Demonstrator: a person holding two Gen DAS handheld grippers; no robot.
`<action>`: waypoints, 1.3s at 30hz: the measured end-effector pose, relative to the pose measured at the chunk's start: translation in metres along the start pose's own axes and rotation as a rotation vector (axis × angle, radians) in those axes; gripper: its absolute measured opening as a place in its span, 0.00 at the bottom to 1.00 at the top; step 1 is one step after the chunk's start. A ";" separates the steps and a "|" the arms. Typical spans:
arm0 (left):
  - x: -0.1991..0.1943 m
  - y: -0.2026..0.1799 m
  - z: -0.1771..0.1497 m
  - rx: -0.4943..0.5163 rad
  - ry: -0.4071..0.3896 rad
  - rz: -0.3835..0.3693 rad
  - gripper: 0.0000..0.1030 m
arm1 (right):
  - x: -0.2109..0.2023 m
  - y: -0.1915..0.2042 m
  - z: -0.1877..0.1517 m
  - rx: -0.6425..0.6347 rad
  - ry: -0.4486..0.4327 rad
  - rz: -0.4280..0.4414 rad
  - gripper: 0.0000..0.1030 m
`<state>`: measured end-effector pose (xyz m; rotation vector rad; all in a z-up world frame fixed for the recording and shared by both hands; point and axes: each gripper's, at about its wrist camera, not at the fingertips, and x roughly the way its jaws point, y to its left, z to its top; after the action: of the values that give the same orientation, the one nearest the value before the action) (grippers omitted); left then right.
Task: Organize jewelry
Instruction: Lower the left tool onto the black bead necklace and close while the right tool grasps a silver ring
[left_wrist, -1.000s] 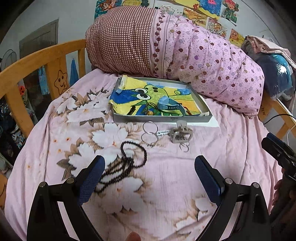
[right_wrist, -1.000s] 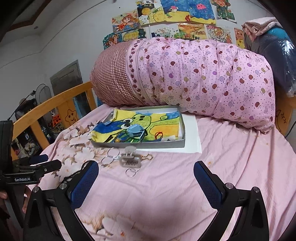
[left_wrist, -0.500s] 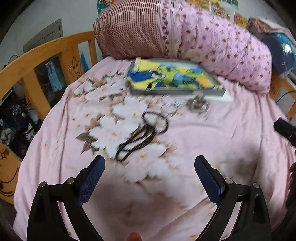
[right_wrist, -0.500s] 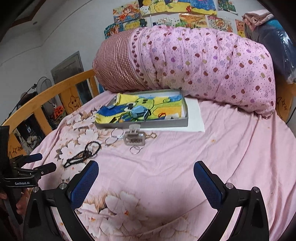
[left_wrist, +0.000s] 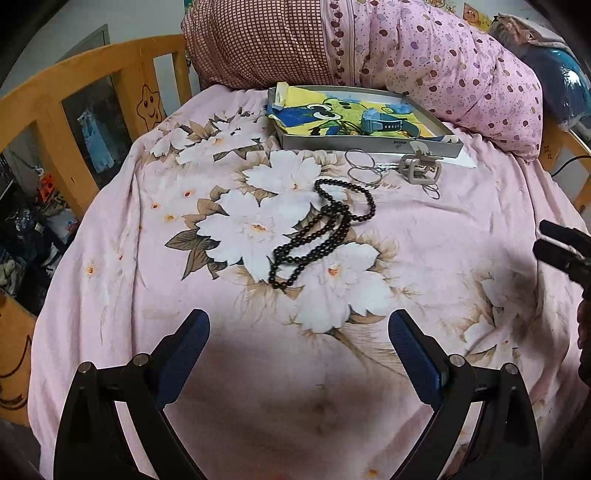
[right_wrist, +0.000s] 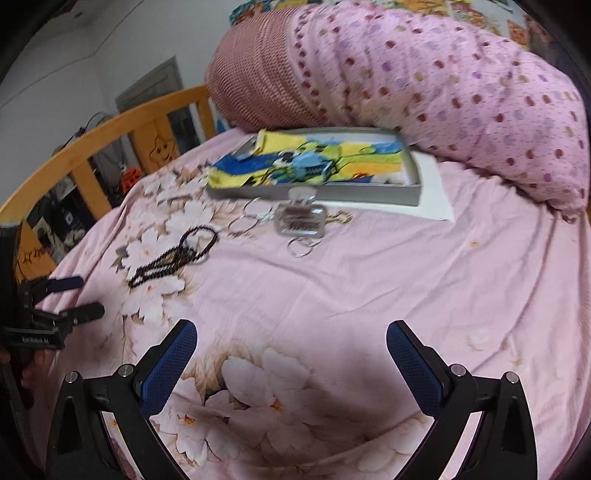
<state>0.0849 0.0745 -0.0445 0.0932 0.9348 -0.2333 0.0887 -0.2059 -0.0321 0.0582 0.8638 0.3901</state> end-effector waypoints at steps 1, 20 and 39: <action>0.002 0.003 0.001 0.000 0.003 -0.004 0.92 | 0.003 0.002 0.000 -0.009 0.007 0.004 1.00; 0.061 0.018 0.047 0.076 0.056 -0.126 0.82 | 0.079 -0.013 0.044 0.001 0.055 0.085 0.99; 0.107 0.010 0.076 0.124 0.123 -0.233 0.25 | 0.135 -0.034 0.068 0.027 0.098 0.061 0.75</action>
<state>0.2082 0.0537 -0.0857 0.1139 1.0543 -0.5057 0.2289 -0.1820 -0.0930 0.0915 0.9661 0.4413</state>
